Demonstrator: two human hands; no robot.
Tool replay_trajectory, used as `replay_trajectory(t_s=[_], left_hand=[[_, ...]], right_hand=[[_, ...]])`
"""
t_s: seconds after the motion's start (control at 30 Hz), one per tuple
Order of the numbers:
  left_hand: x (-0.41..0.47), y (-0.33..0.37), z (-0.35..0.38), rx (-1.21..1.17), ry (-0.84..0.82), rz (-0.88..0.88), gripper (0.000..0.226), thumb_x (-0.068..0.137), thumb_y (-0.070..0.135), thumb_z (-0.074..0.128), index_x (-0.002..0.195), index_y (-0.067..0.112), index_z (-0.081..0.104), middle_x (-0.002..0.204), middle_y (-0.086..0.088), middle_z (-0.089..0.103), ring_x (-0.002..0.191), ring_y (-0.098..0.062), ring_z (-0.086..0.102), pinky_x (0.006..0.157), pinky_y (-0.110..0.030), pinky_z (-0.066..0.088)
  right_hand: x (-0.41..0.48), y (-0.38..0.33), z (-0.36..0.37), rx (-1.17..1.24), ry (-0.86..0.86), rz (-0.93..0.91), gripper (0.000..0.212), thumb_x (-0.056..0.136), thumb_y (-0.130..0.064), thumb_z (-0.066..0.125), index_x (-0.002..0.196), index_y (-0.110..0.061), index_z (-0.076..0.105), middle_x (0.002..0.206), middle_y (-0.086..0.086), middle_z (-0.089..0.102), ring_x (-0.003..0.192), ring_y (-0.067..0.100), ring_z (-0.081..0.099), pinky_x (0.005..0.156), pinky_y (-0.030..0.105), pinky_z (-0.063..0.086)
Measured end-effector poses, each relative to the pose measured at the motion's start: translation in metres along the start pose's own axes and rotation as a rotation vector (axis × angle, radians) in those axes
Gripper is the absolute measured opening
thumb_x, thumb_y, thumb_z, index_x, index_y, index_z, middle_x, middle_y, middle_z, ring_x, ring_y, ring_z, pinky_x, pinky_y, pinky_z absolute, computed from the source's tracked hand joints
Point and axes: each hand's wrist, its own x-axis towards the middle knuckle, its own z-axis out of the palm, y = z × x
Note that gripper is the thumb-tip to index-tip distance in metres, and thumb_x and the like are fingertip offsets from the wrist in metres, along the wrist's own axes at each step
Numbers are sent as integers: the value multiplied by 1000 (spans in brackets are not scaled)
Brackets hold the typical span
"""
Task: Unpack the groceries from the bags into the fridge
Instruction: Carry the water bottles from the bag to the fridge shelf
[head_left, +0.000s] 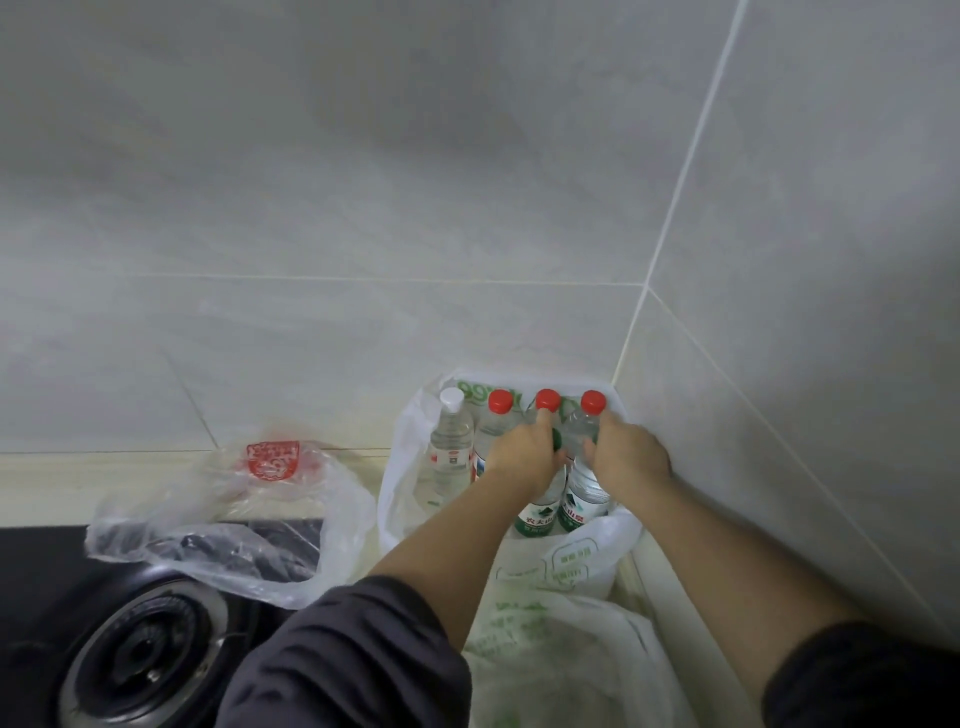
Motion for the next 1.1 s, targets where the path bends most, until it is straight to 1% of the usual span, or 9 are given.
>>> replay_trajectory(t_s=[0.13,0.23,0.37,0.57,0.67,0.77,0.9,1.0,1.1], left_hand=[[-22,-8,-30,-232,170,-125,24,94,35,53,97,17,38,84,-5,55,83,-32,60,62,-35,42],[-45,-9,-83,-300,361,-169,26,87,38,58,91,17,42,74,-4,54,77,-32,59,59,-34,41],[-96,-12,-162,-385,620,-158,20,79,32,61,83,18,48,63,2,55,59,-17,51,49,-28,34],[-212,-26,-231,-288,919,-254,19,76,30,66,78,18,52,63,3,56,58,-8,49,47,-17,35],[-279,-36,-235,-204,944,-353,19,79,28,66,81,14,53,64,0,57,58,-14,53,50,-19,40],[-342,-47,-218,-164,933,-483,18,79,28,65,82,15,54,66,-1,59,60,-20,59,51,-33,46],[-410,-65,-174,-180,892,-662,16,79,32,66,80,23,53,64,4,61,57,-14,61,53,-35,51],[-446,-79,-134,-232,837,-809,18,80,30,68,81,21,53,66,0,62,58,-20,63,56,-45,55],[-471,-91,-98,-244,790,-900,21,81,30,67,81,18,50,67,-2,60,63,-22,62,54,-40,53]], right_hand=[[-10,-11,-25,134,144,64,33,86,-47,57,102,-18,58,97,10,68,91,33,64,68,33,47],[-17,-42,-66,318,234,12,28,77,-44,63,83,-17,55,82,7,66,76,31,61,56,29,36],[-43,-86,-134,558,331,-190,23,74,-35,61,69,-14,54,64,0,59,61,24,54,50,26,31],[-103,-146,-183,863,339,-551,28,74,-24,65,61,-3,51,55,10,45,55,19,36,52,30,27],[-144,-176,-173,937,229,-698,28,73,-21,65,61,-1,50,58,16,46,56,18,33,53,30,26],[-187,-196,-148,950,101,-791,28,73,-21,66,61,-1,50,60,19,50,56,18,33,53,30,27],[-237,-204,-105,926,-53,-863,35,74,-29,67,52,-17,43,47,-2,41,47,12,36,47,29,29],[-266,-206,-65,852,-149,-876,20,75,-29,68,64,-14,61,57,0,57,59,21,54,55,33,43],[-287,-201,-28,791,-221,-860,13,78,-28,69,71,-18,65,63,-1,61,67,22,58,59,32,46]])
